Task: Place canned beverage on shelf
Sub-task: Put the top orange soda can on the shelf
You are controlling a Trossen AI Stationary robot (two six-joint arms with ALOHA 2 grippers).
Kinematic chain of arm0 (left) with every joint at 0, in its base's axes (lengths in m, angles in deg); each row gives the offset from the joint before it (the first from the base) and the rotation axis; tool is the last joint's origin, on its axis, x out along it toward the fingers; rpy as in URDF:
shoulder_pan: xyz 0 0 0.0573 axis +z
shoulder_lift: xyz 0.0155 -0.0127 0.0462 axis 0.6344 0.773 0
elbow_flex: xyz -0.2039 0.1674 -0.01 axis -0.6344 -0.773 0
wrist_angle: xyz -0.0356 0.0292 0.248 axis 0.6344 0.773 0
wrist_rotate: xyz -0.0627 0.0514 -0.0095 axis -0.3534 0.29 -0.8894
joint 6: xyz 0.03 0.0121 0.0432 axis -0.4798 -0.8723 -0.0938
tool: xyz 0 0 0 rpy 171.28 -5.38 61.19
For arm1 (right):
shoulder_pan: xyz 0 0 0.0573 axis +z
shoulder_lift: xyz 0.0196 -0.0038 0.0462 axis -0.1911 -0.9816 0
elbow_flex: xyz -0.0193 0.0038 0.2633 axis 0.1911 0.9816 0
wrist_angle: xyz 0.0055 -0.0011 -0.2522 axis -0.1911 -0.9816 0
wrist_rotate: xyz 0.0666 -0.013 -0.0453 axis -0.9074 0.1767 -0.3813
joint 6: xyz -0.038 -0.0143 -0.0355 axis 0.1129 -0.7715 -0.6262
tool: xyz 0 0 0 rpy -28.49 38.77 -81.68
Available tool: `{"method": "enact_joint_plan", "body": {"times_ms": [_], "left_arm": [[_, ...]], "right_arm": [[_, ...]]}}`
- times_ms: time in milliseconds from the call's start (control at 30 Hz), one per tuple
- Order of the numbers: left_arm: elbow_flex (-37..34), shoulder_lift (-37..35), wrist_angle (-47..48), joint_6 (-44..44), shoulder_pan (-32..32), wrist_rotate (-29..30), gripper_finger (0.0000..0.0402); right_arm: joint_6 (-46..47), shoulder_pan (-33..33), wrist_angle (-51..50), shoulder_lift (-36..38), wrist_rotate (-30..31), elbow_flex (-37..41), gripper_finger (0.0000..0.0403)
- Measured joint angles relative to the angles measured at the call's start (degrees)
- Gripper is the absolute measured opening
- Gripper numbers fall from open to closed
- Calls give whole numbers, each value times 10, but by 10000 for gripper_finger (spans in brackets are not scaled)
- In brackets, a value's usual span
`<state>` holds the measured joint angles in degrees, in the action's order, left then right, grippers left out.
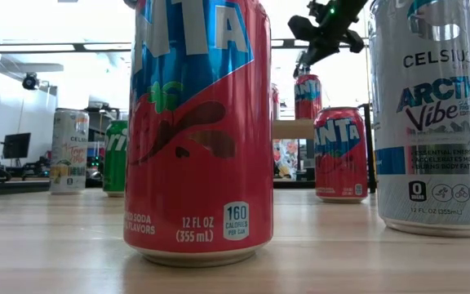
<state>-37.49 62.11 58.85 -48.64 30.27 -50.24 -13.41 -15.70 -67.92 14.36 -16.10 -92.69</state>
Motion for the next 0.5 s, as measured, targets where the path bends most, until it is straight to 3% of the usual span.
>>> {"method": "enact_joint_plan", "body": {"times_ms": [200,500], "left_arm": [[0,0,-2,0,0,0,0],[0,0,-2,0,0,0,0]], "right_arm": [[8,-9,-15,2,-17,2,18],[-8,-34,-20,2,-127,3,18]]}}
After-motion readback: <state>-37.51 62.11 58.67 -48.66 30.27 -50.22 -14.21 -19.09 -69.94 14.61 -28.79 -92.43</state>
